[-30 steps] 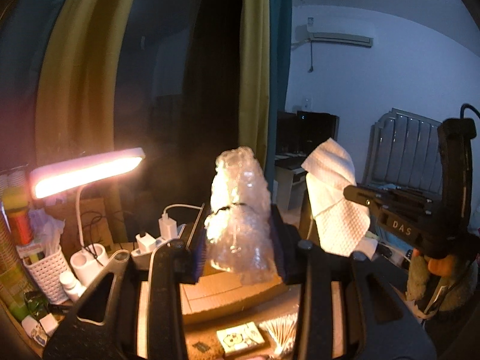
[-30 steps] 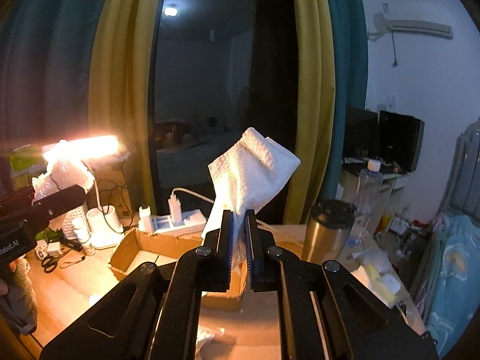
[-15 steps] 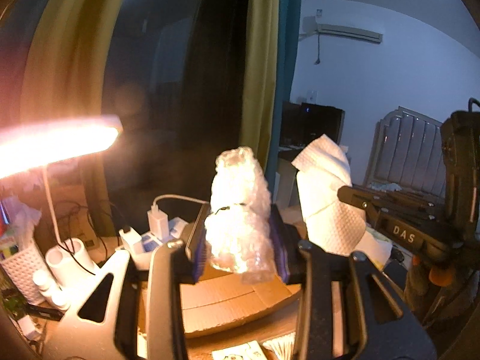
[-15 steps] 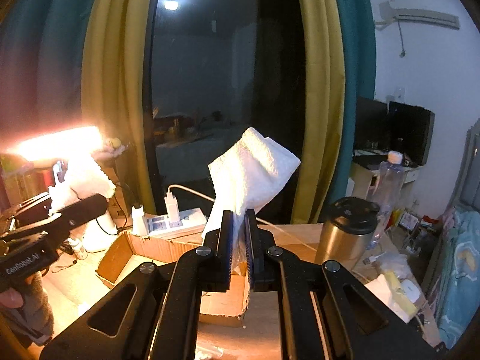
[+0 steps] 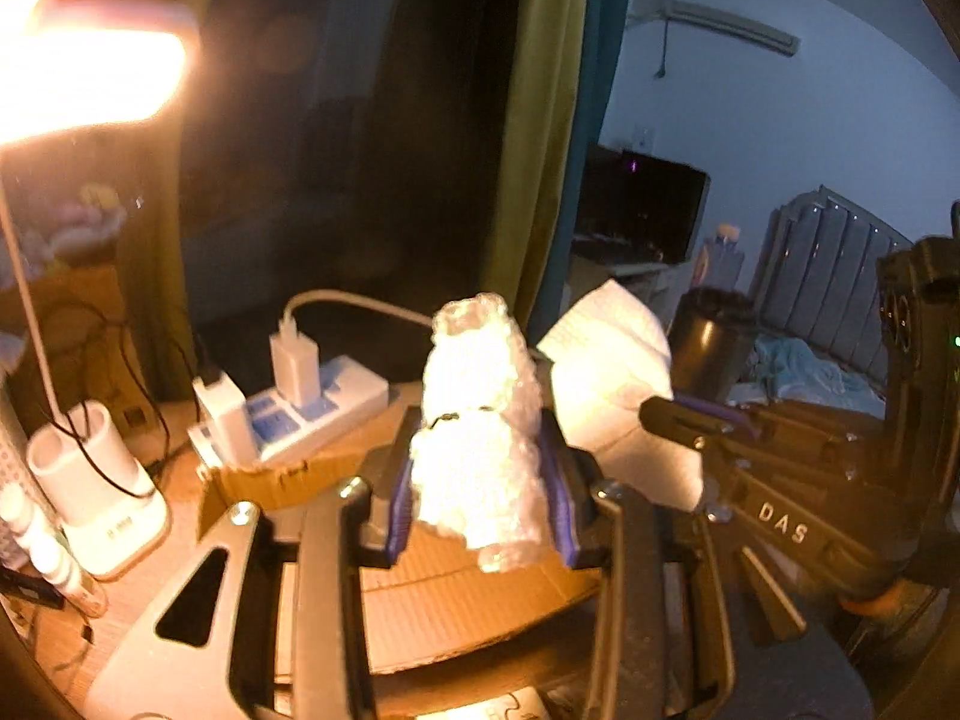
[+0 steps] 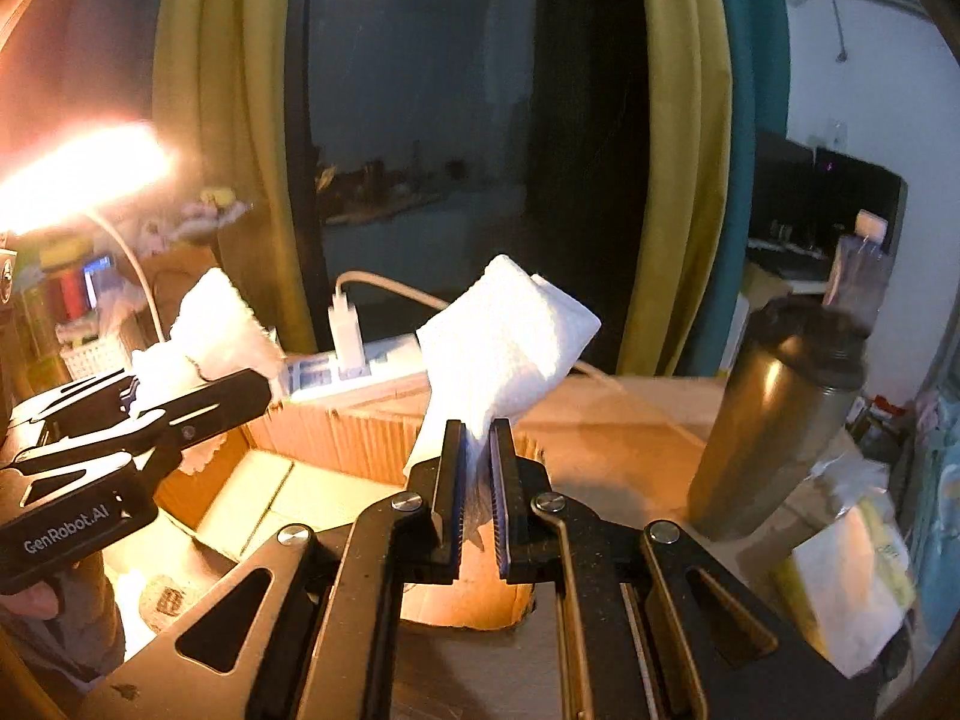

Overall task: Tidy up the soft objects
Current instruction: 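Carry the bubble wrap and white cloth with both grippers over the cardboard box, then open both grippers to drop the bubble wrap and white cloth into the box, then move the right gripper to the cotton swab bag while the left approaches the brown fuzzy pad, then close the right gripper on the cotton swab bag while the left grasps the brown pad, then lift and carry the swab bag and brown pad with both grippers toward the box, then lower both grippers into the box and release the brown pad and swab bag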

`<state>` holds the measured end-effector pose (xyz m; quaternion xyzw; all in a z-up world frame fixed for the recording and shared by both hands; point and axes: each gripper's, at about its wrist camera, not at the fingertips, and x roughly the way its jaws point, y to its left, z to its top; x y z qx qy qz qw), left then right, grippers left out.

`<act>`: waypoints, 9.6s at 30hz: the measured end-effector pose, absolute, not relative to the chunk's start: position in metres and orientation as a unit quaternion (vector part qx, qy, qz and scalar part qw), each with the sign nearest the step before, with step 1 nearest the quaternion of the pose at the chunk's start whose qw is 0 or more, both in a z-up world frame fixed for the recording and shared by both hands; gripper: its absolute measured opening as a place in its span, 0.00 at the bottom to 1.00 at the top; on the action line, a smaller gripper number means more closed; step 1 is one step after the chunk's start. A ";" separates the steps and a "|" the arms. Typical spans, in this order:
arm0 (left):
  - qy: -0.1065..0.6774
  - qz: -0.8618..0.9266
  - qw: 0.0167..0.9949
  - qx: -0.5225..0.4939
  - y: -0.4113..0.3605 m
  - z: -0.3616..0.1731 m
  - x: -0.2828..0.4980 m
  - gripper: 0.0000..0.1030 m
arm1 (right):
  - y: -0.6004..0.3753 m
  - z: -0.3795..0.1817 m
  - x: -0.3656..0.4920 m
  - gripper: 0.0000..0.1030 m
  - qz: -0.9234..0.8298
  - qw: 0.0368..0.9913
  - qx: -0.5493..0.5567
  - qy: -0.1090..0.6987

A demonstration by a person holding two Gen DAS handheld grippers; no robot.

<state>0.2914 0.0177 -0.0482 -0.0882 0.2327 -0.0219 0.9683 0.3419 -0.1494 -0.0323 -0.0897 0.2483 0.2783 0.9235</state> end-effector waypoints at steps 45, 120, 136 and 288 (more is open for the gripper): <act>0.266 -0.030 0.955 -0.126 0.026 -0.041 0.243 0.79 | -0.148 -0.021 0.296 0.56 0.243 0.917 -0.121 0.292; 0.407 0.020 0.911 -0.066 0.050 -0.135 0.209 0.79 | -0.145 -0.119 0.258 0.62 0.264 0.874 -0.088 0.399; 0.431 0.007 0.900 -0.071 0.050 -0.153 0.219 0.75 | -0.136 -0.138 0.264 0.55 0.272 0.859 -0.090 0.425; 0.261 0.119 0.950 -0.128 0.116 -0.084 0.248 0.65 | -0.037 -0.053 0.314 0.65 0.355 0.895 -0.082 0.257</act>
